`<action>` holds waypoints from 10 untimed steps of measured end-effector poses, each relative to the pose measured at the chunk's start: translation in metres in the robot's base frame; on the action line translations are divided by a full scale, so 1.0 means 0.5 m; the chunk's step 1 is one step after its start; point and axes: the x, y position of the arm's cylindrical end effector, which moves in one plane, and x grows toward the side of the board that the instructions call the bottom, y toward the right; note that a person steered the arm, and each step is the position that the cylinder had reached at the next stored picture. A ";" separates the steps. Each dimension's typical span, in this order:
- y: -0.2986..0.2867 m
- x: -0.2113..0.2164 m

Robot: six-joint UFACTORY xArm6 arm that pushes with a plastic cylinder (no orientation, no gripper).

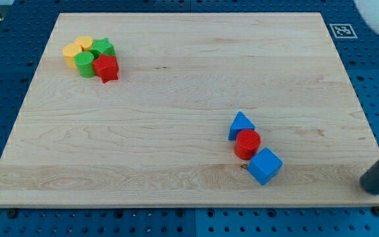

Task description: Move the red circle and blue cube into the group of blocks

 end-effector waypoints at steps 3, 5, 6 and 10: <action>-0.190 -0.006; -0.272 -0.040; -0.294 -0.059; -0.381 -0.234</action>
